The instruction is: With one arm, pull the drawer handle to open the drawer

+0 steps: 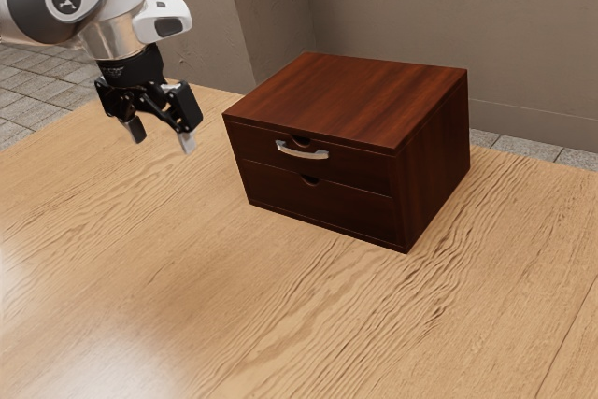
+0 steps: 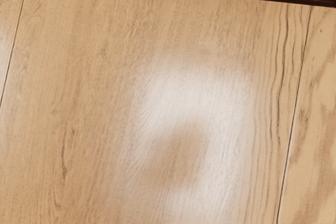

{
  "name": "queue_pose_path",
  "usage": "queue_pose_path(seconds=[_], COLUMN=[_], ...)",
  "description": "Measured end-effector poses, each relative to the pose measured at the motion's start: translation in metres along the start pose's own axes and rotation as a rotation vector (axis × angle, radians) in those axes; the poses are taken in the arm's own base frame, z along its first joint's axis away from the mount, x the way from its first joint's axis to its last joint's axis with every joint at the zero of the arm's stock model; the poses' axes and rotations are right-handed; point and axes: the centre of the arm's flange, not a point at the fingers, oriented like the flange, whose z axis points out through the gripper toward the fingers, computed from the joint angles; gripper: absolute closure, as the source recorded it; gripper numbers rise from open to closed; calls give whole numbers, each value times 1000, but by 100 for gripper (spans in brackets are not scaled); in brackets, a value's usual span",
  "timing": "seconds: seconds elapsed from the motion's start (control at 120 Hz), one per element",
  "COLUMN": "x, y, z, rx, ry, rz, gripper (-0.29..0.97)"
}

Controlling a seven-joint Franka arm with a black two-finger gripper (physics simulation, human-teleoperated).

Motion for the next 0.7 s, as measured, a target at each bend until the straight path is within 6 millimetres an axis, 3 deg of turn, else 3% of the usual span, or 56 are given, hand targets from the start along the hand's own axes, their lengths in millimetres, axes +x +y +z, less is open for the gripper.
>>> queue_pose_path(seconds=[0.267,0.317,0.408,0.542,0.608,0.7], x=[0,-3,-14,-56,-70,-67], y=[29,32,36,42,38,35], z=[-1,-26,-92,-161,-174,-163], rx=[-46,-48,-44,-12,4,3], ry=[0,51,193,329,350,321], rz=[48,66,175,429,549,705], gripper=[0,0,0,0,0,0])
